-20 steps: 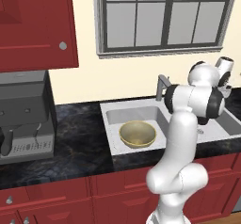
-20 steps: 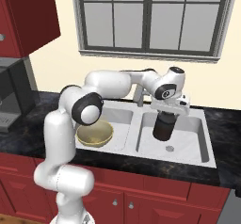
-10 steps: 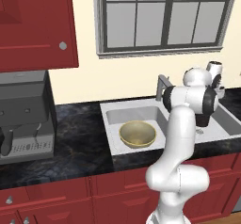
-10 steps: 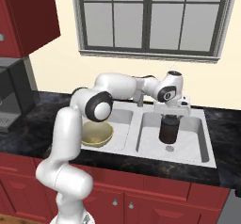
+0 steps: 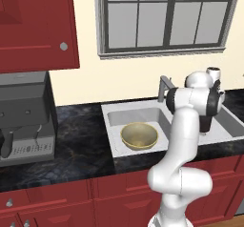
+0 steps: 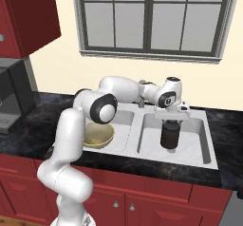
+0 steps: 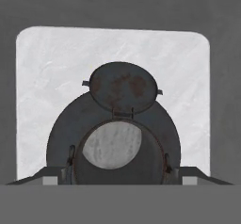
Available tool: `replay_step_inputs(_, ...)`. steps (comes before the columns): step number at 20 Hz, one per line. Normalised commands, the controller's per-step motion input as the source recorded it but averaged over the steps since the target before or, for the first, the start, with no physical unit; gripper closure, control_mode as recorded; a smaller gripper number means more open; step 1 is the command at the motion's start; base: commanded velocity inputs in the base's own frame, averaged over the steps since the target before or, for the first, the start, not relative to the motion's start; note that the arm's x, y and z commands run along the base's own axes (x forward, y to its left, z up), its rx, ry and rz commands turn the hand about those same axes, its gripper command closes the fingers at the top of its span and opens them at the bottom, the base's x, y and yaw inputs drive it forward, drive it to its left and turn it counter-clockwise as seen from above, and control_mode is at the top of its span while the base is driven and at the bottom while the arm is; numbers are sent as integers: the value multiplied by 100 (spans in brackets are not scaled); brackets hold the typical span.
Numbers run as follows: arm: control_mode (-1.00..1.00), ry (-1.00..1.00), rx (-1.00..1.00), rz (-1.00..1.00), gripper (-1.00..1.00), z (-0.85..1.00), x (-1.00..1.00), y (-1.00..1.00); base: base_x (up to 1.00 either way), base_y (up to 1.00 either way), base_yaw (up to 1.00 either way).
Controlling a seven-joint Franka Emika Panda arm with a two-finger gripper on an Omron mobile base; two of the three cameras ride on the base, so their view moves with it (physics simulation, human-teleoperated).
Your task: Place the bowl in the left basin and the jug in the right basin of the sink.
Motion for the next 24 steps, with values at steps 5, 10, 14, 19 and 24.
replay_step_inputs(5,-100,-7,0,0,100,-33,-8,-9,0,0,0)
replay_step_inputs(10,-100,-3,0,-1,100,-39,-7,-7,0,0,0)
replay_step_inputs(14,-100,0,0,-2,100,-40,-8,-9,0,0,0)
replay_step_inputs(19,-100,0,0,-1,100,-38,-8,-4,0,0,0)
replay_step_inputs(24,-100,0,1,-1,-100,-4,-5,6,0,0,0)
